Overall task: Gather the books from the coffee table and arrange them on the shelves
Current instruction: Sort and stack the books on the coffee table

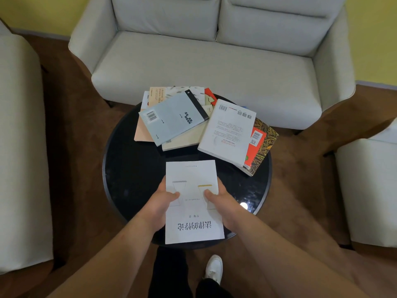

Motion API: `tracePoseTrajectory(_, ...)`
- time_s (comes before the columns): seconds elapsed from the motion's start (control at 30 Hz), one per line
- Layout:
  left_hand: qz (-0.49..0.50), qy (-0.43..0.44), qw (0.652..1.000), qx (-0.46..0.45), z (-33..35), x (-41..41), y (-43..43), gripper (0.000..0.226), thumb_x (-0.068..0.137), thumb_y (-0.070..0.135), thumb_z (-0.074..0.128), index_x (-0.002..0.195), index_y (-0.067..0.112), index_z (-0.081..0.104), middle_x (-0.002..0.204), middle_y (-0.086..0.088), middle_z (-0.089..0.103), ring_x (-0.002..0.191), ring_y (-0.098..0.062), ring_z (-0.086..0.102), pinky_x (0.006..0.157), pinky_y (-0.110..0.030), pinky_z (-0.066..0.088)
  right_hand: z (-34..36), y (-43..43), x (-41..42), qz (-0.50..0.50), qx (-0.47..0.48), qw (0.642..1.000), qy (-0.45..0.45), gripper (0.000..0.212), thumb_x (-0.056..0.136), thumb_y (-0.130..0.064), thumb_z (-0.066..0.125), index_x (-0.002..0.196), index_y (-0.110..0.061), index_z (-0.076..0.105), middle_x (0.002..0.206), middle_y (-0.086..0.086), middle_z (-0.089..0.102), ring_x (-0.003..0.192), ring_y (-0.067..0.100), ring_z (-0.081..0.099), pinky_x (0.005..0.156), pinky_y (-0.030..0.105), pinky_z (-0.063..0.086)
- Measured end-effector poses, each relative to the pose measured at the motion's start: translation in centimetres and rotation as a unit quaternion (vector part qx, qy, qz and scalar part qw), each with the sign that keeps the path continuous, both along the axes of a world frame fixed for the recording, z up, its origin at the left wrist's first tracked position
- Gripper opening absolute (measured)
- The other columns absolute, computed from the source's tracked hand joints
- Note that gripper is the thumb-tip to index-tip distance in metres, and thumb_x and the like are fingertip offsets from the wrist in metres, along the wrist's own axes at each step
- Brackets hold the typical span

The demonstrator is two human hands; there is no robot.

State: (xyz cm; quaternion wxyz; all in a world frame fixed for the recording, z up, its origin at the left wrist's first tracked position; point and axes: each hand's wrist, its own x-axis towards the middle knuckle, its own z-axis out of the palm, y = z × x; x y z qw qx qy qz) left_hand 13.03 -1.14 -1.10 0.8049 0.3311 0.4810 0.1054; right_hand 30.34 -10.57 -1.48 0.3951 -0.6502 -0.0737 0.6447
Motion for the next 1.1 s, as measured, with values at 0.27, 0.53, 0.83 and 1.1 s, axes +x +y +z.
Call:
tracePoseTrajectory(0.27,-0.007,0.077,0.995,0.059,-0.1,1.6,1.3,0.052,0.101,0.003,0.05,0.135,0.042,0.054,0.122,0.001,0.073,0.111,-0.026,0.07,0.092,-0.053,0.057,0.0,0.5,0.2,-0.069,-0.007,0.997,0.034,0.032,0.107,-0.018,0.052,0.135,-0.031,0.055,0.121,0.004,0.073,0.109,0.028,0.07,0.09,0.049,0.059)
tracePoseTrajectory(0.53,-0.056,0.157,0.98,0.108,-0.1,1.1,2.5,0.052,0.097,0.013,0.063,0.143,0.034,0.048,0.128,0.0,0.069,0.112,-0.024,0.069,0.097,-0.05,0.055,-0.6,0.5,1.8,0.033,0.018,0.995,-0.096,0.037,0.1,-0.019,0.065,0.136,-0.018,0.057,0.123,0.001,0.072,0.103,0.017,0.071,0.081,0.03,0.06)
tracePoseTrajectory(0.83,-0.055,0.312,0.866,0.387,-0.7,2.8,15.3,0.037,0.094,0.027,0.062,0.127,0.011,0.065,0.129,-0.014,0.06,0.119,-0.032,0.059,0.103,-0.046,0.05,0.4,5.5,9.9,-0.021,-0.049,0.912,-0.406,0.015,0.096,-0.021,0.061,0.081,-0.023,0.063,0.086,-0.007,0.064,0.078,0.018,0.064,0.067,0.035,0.061)
tracePoseTrajectory(1.1,-0.239,0.414,0.748,0.46,-0.9,6.4,24.6,0.042,0.092,0.034,0.062,0.126,0.012,0.053,0.126,-0.014,0.058,0.113,-0.033,0.059,0.092,-0.049,0.054,-0.7,9.5,12.3,-0.016,-0.213,0.889,-0.404,0.055,0.084,-0.053,0.073,0.12,-0.02,0.048,0.122,0.009,0.057,0.1,0.027,0.062,0.08,0.039,0.06)
